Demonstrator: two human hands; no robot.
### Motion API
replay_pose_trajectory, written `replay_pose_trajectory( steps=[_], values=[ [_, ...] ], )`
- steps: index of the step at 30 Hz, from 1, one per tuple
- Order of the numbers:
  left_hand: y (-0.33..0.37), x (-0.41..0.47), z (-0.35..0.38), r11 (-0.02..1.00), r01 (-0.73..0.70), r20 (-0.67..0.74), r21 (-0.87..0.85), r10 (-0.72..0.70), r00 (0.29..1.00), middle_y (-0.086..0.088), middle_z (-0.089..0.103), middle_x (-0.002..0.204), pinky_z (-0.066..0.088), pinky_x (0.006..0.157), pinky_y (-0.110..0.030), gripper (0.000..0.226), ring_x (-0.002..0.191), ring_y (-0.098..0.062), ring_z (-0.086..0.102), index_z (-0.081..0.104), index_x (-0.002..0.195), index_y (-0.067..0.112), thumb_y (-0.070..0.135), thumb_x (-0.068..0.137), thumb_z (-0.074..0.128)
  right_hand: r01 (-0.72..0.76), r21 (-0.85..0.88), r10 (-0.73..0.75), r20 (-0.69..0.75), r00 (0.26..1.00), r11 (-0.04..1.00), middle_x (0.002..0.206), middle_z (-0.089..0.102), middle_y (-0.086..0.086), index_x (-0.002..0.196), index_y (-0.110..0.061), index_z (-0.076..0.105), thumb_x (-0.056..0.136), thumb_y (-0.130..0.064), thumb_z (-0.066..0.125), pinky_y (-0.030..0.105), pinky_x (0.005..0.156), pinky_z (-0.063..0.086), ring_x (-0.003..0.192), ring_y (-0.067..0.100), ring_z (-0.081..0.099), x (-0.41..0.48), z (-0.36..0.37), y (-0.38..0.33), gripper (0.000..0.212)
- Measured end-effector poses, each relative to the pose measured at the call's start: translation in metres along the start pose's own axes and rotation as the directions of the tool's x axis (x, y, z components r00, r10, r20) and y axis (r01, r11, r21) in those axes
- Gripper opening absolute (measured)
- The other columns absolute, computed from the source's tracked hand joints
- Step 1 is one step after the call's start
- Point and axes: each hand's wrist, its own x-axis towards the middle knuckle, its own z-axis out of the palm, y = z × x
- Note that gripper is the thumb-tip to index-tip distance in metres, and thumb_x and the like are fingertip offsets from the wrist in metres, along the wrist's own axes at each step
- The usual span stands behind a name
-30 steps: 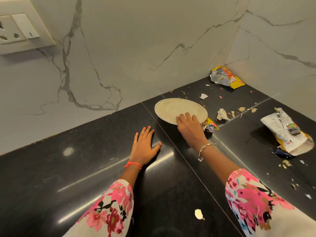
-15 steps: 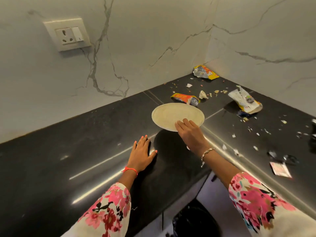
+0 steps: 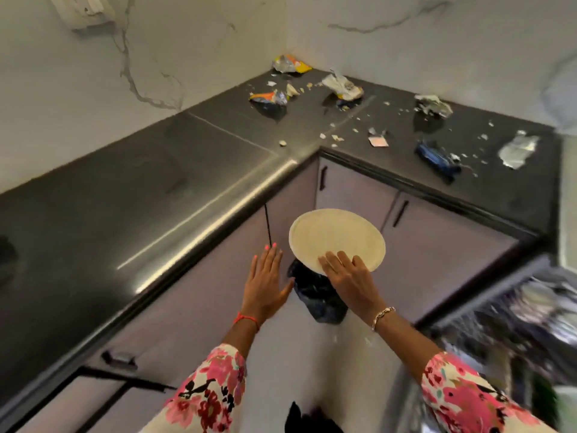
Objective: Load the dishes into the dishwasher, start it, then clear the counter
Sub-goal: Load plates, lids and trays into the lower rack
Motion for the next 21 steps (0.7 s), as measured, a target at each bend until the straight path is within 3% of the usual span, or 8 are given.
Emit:
replay_pose_trajectory(
  steps=[6,9,12,17,21],
  values=[
    [0.076,-0.100,0.052,0.994,-0.077,0.173,-0.078,0.090,0.981,-0.010,0.024,0.152,0.000,0.113,-0.042,0.077,0.141,-0.024,0.007,0.029,0.143,0.005,0.055,0.086,0.024,-0.112,-0.010,0.111,0.245,0.963,0.994,0.091,0.072,0.009,0.093,-0.009,0.075,0.035,-0.016,0.092,0.035,0.055,0.054,0.079,0.024,0.069,-0.159,-0.034,-0.037,0.061],
    [0.121,-0.142,0.075,0.987,-0.144,0.294,-0.069,0.158,0.943,-0.016,0.040,0.144,0.013,0.108,-0.052,0.071,0.136,-0.030,0.026,0.042,0.137,0.001,0.051,0.087,0.031,-0.216,0.004,0.201,0.347,0.916,0.976,0.089,0.072,0.010,0.092,-0.007,0.075,0.029,-0.014,0.093,0.037,0.054,0.054,0.078,0.025,0.069,-0.237,-0.046,-0.049,0.066],
    [0.162,-0.178,0.098,0.976,-0.210,0.335,-0.057,0.216,0.917,-0.018,0.047,0.138,0.021,0.104,-0.052,0.068,0.129,-0.036,0.043,0.048,0.131,0.001,0.050,0.086,0.034,-0.320,0.020,0.278,0.444,0.852,0.947,0.088,0.072,0.010,0.093,-0.007,0.074,0.029,-0.012,0.093,0.035,0.052,0.053,0.077,0.025,0.068,-0.303,-0.061,-0.056,0.066],
    [0.242,-0.227,0.127,0.962,-0.228,0.375,-0.151,0.270,0.887,-0.014,0.025,0.151,0.006,0.113,-0.043,0.080,0.141,-0.032,0.019,0.031,0.143,0.005,0.061,0.086,0.018,-0.472,0.049,0.368,0.558,0.744,0.880,0.088,0.071,0.008,0.097,-0.007,0.073,0.034,-0.013,0.092,0.031,0.052,0.052,0.078,0.024,0.067,-0.397,-0.082,-0.048,0.067],
    [0.288,-0.247,0.150,0.949,-0.270,0.403,-0.164,0.314,0.860,-0.010,0.015,0.154,-0.004,0.114,-0.037,0.080,0.144,-0.026,0.006,0.024,0.145,0.007,0.056,0.083,0.016,-0.592,0.063,0.458,0.570,0.682,0.803,0.078,0.070,0.007,0.094,-0.005,0.072,0.040,-0.014,0.092,0.027,0.046,0.050,0.069,0.022,0.066,-0.441,-0.090,-0.027,0.059]
  ],
)
